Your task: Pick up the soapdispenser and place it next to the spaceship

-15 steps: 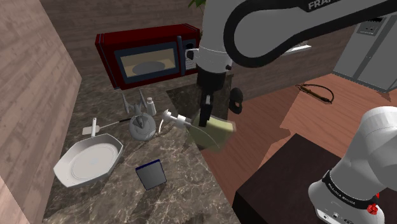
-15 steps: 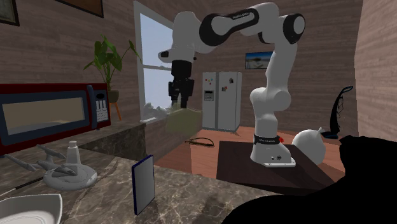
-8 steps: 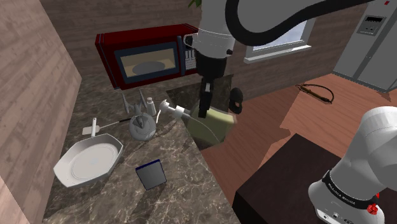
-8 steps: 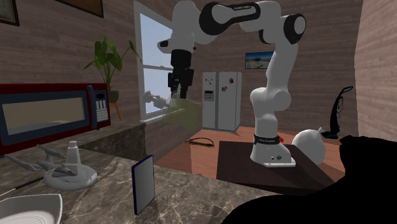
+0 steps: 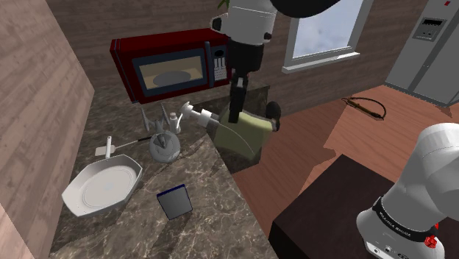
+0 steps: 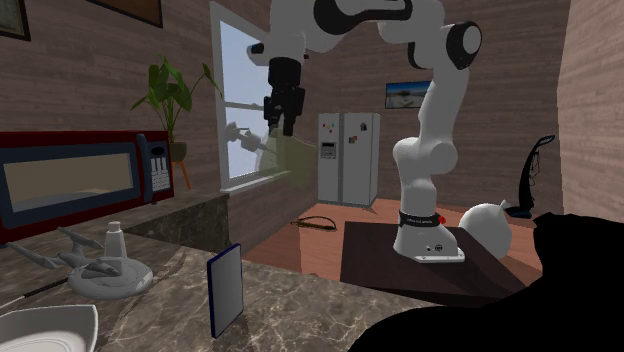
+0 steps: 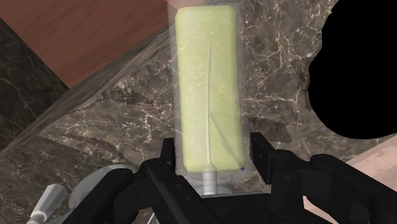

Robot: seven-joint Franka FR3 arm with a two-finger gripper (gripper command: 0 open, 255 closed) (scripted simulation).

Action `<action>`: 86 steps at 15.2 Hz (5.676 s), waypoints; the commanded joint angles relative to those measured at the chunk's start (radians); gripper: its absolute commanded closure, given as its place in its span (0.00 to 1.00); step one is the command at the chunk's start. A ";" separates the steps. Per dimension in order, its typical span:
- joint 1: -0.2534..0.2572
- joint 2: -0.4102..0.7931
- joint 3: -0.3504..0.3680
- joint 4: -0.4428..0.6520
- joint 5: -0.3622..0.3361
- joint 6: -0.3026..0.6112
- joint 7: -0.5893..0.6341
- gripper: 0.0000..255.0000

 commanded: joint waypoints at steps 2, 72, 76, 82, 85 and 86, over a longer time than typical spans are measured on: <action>-0.002 0.001 -0.004 0.042 -0.004 -0.041 0.003 1.00; 0.096 0.972 0.030 0.653 -0.240 0.314 0.148 0.00; 0.090 0.946 0.033 0.646 -0.235 0.294 0.146 0.00; 0.079 0.894 0.038 0.658 -0.225 0.232 0.141 0.00; 0.079 0.894 0.038 0.658 -0.225 0.231 0.141 0.00; 0.079 0.894 0.038 0.658 -0.225 0.231 0.141 0.00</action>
